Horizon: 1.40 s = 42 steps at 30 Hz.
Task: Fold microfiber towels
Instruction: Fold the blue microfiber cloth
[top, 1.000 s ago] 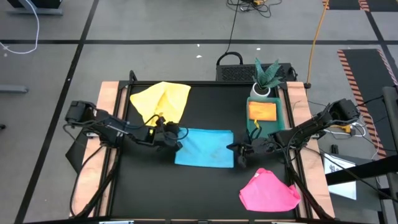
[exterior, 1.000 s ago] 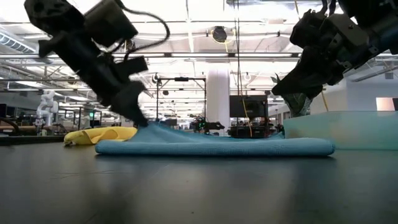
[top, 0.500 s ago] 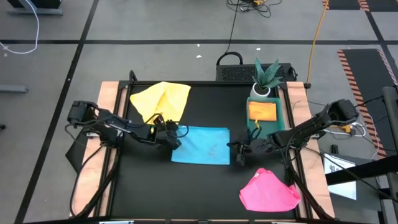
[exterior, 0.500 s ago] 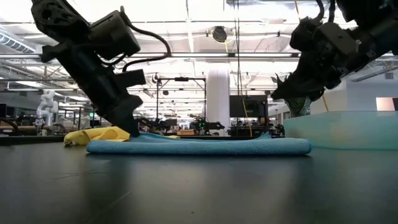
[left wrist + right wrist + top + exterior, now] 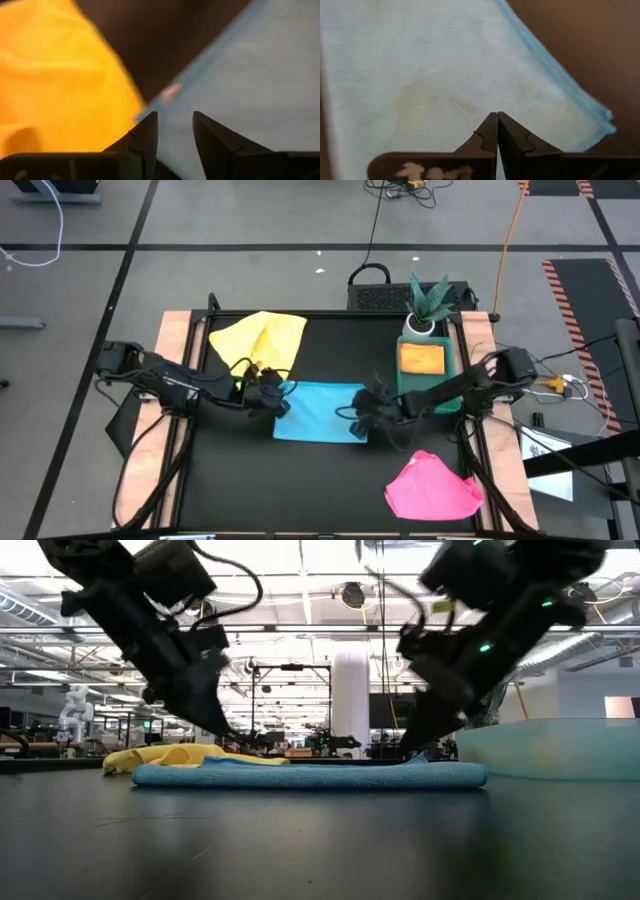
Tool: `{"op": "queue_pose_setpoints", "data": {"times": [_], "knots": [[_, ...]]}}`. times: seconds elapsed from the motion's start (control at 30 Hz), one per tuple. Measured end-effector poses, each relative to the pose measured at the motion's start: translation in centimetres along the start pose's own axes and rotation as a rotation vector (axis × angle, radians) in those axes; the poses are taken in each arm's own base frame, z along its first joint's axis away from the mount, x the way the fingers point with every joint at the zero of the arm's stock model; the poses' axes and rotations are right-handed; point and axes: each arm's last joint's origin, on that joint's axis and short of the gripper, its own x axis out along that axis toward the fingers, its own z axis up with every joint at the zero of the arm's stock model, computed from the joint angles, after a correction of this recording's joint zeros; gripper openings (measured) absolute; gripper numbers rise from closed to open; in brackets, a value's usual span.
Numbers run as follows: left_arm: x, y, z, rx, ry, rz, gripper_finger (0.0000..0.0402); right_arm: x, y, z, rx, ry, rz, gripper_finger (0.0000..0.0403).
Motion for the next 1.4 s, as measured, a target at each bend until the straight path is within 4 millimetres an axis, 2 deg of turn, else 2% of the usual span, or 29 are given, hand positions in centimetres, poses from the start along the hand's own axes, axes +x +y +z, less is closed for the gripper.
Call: {"op": "queue_pose_setpoints", "data": {"times": [0.07, 0.17, 0.37, 0.57, 0.7, 0.83, 0.97, 1.1, 1.27, 1.4], "knots": [[0.3, 0.2, -0.3, 0.014, -0.018, 0.074, 0.0126, 0.7, -0.3, 0.4, -0.003, 0.015, -0.026, 0.0], [1.0, -0.3, -0.3, 0.004, -0.035, 0.059, 0.0127, 1.5, -1.2, 0.7, 0.017, 0.029, -0.059, 0.0], [2.6, -2.5, -0.5, 0.073, -0.036, -0.187, 0.0127, 2.9, -3.3, 1.0, 0.057, 0.071, -0.142, 0.0], [4.6, -4.2, -2.4, 0.115, 0.049, -0.341, 0.0127, 3.4, -4.2, 0.7, 0.039, 0.087, -0.222, 0.0], [4.0, -5.9, -3.9, 0.167, 0.093, -0.45, 0.0127, 3.0, -3.2, 0.3, -0.03, 0.086, -0.195, 0.0], [1.9, -7.3, -4.5, 0.177, 0.094, -0.539, 0.0127, 2.1, -1.1, -0.5, -0.075, 0.091, -0.092, 0.0], [-0.7, -7.6, -4.4, 0.16, 0.109, -0.6, 0.0127, 0.3, 1.3, -1.8, -0.12, 0.075, -0.023, 0.0], [-2.6, -7.5, -3.8, 0.118, 0.103, -0.617, 0.0127, -2.1, 3.0, -2.1, -0.078, -0.034, -0.021, 0.0], [-2.6, -7.3, -3.7, 0.102, 0.037, -0.536, 0.0127, -3.9, 4.4, -1.8, -0.048, -0.133, 0.053, 0.0], [-1.1, -6.7, -4.2, 0.125, 0.074, -0.44, 0.0127, -3.1, 5.3, -1.9, -0.102, -0.094, 0.193, 0.0]]}}
